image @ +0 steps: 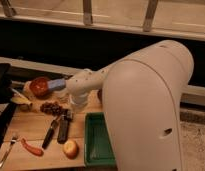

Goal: Wipe purple bowl with eraser

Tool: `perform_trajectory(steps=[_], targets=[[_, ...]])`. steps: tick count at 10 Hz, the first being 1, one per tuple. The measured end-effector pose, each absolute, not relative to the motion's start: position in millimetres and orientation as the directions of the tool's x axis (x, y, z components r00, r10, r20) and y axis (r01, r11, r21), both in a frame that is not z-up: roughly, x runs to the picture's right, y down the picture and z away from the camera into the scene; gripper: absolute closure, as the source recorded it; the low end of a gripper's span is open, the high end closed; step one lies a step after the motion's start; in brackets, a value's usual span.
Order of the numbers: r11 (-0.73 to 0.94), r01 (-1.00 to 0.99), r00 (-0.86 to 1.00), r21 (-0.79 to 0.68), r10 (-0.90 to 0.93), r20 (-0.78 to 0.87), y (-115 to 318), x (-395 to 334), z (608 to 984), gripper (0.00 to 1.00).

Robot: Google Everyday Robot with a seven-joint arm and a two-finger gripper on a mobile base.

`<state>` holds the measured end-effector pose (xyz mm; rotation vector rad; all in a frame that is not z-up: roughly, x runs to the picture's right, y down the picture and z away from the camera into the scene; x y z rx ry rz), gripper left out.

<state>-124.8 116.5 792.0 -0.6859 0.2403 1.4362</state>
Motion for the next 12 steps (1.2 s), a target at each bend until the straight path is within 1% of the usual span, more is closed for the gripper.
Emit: perform_trajectory(steps=[3, 4, 5, 8, 10, 12], targets=[[-0.032, -0.939, 0.181, -0.343, 0.801, -0.57, 143.4, -135.3, 784.5, 0.28], [-0.025, -0.932, 0.204, -0.361, 0.789, -0.58, 157.1, -143.4, 778.6, 0.22], [-0.015, -0.925, 0.23, -0.38, 0.774, -0.59, 170.9, -151.8, 772.9, 0.2], [0.023, -0.9, 0.317, -0.435, 0.72, -0.618, 210.9, -177.5, 760.4, 0.2], [0.03, -0.894, 0.342, -0.448, 0.692, -0.636, 224.7, -183.7, 763.5, 0.2], [0.032, -0.892, 0.349, -0.45, 0.679, -0.645, 229.4, -186.1, 765.7, 0.2]])
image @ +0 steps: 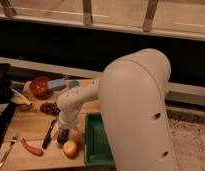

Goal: Wipe purple bowl with eraser

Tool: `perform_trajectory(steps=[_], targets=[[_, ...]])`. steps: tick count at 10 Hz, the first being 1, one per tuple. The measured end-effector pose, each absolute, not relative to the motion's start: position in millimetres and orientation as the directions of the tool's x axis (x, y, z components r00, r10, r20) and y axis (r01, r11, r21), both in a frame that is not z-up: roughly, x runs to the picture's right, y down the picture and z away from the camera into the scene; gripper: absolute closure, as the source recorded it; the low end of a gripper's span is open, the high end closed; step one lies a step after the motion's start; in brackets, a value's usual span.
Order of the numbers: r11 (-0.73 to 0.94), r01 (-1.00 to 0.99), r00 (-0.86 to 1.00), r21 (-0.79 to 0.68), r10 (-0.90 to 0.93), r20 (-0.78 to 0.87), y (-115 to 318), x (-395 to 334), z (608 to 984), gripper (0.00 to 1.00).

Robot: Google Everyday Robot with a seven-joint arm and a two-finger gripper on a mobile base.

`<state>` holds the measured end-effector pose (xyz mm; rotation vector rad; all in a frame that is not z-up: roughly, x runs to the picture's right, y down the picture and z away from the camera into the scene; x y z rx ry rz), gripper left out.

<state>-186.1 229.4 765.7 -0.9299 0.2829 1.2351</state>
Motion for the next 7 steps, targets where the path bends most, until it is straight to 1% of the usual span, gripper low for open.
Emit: perform_trajectory(steps=[7], targets=[[0.07, -0.878, 0.408, -0.474, 0.628, -0.662, 253.0, -211.8, 768.1, 0.2]])
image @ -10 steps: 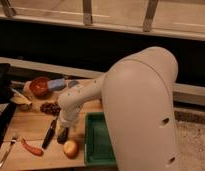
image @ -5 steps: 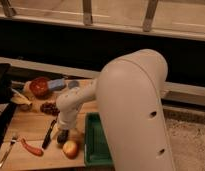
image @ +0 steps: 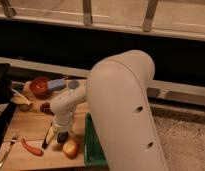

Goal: Wipe purple bowl with eraser

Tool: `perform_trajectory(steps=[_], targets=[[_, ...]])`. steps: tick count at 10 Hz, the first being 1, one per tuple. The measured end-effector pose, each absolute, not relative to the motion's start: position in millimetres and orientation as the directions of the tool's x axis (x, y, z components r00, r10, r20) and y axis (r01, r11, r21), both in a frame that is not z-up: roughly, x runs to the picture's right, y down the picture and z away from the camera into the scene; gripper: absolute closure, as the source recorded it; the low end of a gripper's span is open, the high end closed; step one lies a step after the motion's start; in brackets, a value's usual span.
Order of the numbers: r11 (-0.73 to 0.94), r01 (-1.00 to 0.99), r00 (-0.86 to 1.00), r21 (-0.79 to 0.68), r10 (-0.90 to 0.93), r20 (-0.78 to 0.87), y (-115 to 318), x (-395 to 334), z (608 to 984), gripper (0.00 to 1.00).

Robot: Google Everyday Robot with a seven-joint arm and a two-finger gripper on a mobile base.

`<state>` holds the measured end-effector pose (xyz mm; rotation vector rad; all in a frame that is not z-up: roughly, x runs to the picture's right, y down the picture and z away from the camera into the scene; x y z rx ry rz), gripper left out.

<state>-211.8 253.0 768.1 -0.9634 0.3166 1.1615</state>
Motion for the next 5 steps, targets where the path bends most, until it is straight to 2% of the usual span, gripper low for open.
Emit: perform_trajectory(steps=[2, 3, 5], targets=[[0.092, -0.877, 0.422, -0.472, 0.618, -0.663, 258.9, -219.6, 772.4, 0.22], [0.102, -0.879, 0.424, -0.467, 0.618, -0.662, 259.1, -222.1, 774.9, 0.27], [0.119, -0.882, 0.424, -0.456, 0.62, -0.66, 257.1, -223.5, 781.4, 0.47]])
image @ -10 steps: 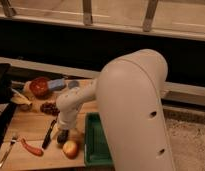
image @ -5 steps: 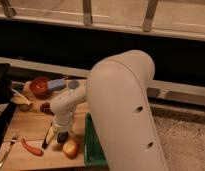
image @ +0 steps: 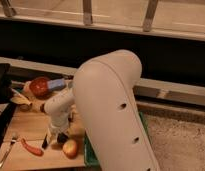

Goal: Wipe purple bowl with eraser

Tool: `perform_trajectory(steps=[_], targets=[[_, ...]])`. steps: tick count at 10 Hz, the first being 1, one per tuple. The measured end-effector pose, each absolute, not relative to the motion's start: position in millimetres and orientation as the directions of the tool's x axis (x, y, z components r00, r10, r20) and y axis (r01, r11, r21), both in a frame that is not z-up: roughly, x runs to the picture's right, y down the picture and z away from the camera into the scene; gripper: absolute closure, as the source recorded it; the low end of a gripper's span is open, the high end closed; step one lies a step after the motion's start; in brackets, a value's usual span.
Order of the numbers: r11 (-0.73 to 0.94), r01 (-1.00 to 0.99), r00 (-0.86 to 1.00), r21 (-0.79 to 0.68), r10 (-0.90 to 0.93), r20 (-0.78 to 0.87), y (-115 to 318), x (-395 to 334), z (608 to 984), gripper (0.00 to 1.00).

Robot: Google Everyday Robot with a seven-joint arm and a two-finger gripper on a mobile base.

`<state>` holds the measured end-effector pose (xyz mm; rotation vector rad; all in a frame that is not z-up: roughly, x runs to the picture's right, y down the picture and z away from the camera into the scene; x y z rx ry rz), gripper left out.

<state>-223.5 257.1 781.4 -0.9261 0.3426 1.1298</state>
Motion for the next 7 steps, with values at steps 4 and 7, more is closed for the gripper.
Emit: perform_trajectory(steps=[4, 7], targets=[[0.138, -0.89, 0.419, -0.434, 0.622, -0.661, 254.4, -223.0, 792.7, 0.87], [0.14, -0.89, 0.42, -0.435, 0.623, -0.66, 254.1, -222.8, 792.8, 1.0]])
